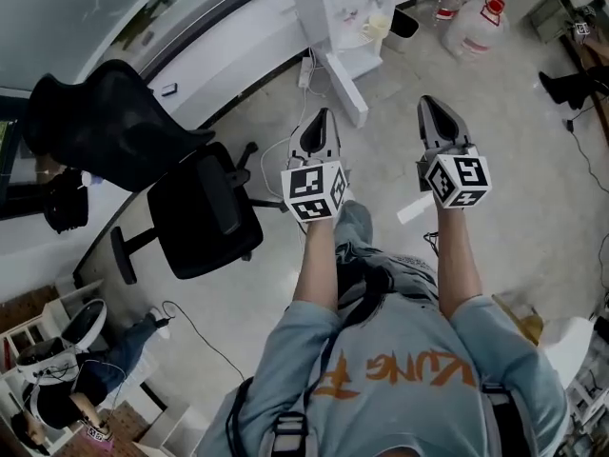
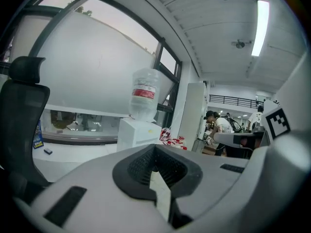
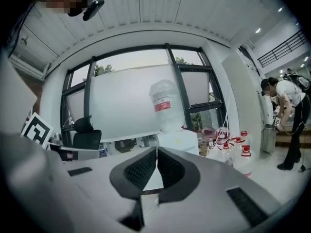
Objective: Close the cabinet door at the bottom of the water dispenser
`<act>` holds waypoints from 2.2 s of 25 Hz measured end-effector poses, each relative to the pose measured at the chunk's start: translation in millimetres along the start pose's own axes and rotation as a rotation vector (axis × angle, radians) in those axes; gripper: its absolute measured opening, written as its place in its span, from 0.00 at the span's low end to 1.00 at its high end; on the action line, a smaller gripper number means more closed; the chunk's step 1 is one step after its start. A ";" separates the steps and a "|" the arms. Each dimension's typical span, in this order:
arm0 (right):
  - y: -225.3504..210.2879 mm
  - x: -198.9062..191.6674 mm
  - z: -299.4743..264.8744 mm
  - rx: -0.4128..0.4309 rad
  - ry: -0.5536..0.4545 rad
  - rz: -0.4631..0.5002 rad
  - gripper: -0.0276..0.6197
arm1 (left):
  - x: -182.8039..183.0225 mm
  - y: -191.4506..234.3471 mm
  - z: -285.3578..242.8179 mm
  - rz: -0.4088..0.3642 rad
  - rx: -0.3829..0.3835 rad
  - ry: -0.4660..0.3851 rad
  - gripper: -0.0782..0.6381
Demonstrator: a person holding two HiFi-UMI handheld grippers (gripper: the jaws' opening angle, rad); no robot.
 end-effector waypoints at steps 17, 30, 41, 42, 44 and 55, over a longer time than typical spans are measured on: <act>-14.1 -24.8 -114.3 -0.044 0.131 0.000 0.09 | -29.4 72.2 -98.8 0.120 0.002 0.116 0.12; -81.7 -144.8 -151.3 -0.003 0.278 -0.103 0.09 | -118.7 59.4 -144.1 0.113 0.113 0.245 0.12; -62.2 -219.3 -167.6 0.131 0.351 -0.016 0.09 | -193.4 71.7 -159.4 0.131 0.138 0.291 0.12; -61.9 -227.2 -166.9 0.134 0.357 -0.014 0.09 | -203.1 71.0 -159.8 0.125 0.132 0.306 0.12; -62.1 -244.3 -166.8 0.139 0.367 -0.012 0.09 | -222.4 70.1 -161.5 0.118 0.123 0.328 0.12; -66.0 -332.0 -160.3 0.192 0.447 0.018 0.09 | -302.6 66.6 -164.0 0.123 0.102 0.394 0.12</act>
Point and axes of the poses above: the fingertips, and each gripper's own axes: z backward along the fingers, y to its left, x out of its top, the point moved 5 cm from there along z, backward along the fingers, and after that the axes turned 2 degrees about -y, right-handed, at the moved point
